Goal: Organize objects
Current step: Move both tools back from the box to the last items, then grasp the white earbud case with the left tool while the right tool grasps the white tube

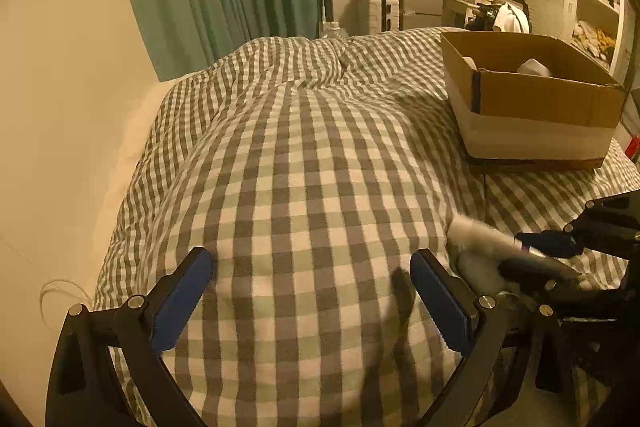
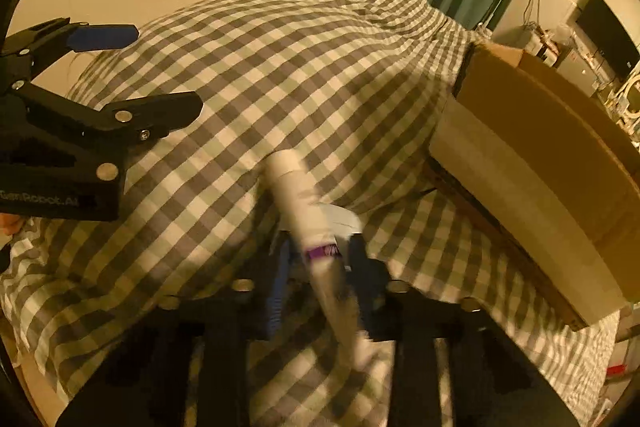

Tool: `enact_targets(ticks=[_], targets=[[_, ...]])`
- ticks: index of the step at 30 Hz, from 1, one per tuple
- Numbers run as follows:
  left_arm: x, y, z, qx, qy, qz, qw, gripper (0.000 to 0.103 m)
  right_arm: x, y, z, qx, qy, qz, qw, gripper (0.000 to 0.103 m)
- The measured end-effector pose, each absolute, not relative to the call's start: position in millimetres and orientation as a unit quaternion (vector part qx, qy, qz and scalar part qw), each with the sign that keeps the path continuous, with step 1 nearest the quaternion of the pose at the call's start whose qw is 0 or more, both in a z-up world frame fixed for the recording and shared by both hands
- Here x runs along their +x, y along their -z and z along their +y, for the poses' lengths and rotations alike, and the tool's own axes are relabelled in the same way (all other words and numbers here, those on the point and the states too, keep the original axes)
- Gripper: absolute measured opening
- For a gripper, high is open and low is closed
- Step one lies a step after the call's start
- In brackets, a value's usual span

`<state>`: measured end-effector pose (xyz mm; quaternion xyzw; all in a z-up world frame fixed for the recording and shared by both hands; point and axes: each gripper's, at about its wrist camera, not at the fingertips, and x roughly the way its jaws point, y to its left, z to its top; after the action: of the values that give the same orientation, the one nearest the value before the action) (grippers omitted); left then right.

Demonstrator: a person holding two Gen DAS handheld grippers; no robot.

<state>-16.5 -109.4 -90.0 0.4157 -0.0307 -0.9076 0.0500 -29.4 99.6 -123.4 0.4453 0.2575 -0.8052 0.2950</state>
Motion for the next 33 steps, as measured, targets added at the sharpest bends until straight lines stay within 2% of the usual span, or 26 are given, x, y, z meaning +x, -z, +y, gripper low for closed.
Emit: enact_targets(ticks=[9,14,25,26,28,29,30,31,33], targets=[[-20.8,87.7,-61.6,0.419,0.907,-0.047,-0.005,0.102,-26.4,82.4,138.6,0.414,0.840,0.233,0.263,0.016],[-29.9,105.0,-20.3,0.439,0.894,-0.075,-0.051,0.102,-27.7,59.0,181.9,0.402,0.861,0.211,0.227,0.016],[-44.5,140.8,19.3,0.469,0.871,-0.115,-0.089,0.101,-40.0,74.3,241.4,0.421,0.875,0.131,0.200,0.016],[-46.5,142.7,20.0,0.471,0.870,-0.113,-0.093,0.099,-40.0,74.8,242.2,0.421,0.875,0.129,0.200,0.016],[-48.5,145.4,22.7,0.478,0.865,-0.104,-0.116,0.087,-38.3,75.9,243.1,0.420,0.875,0.127,0.202,0.016],[-48.6,146.0,24.2,0.481,0.862,-0.097,-0.128,0.072,-34.8,74.5,243.7,0.420,0.876,0.126,0.202,0.016],[-49.2,147.0,22.1,0.484,0.859,-0.090,-0.139,0.062,-34.1,74.1,243.2,0.419,0.876,0.126,0.202,0.016],[-48.8,147.6,22.4,0.489,0.855,-0.084,-0.154,0.058,-34.2,73.6,243.0,0.419,0.876,0.127,0.201,0.016],[-46.5,148.0,22.0,0.488,0.856,-0.082,-0.152,0.058,-33.6,72.5,242.6,0.418,0.877,0.127,0.201,0.016]])
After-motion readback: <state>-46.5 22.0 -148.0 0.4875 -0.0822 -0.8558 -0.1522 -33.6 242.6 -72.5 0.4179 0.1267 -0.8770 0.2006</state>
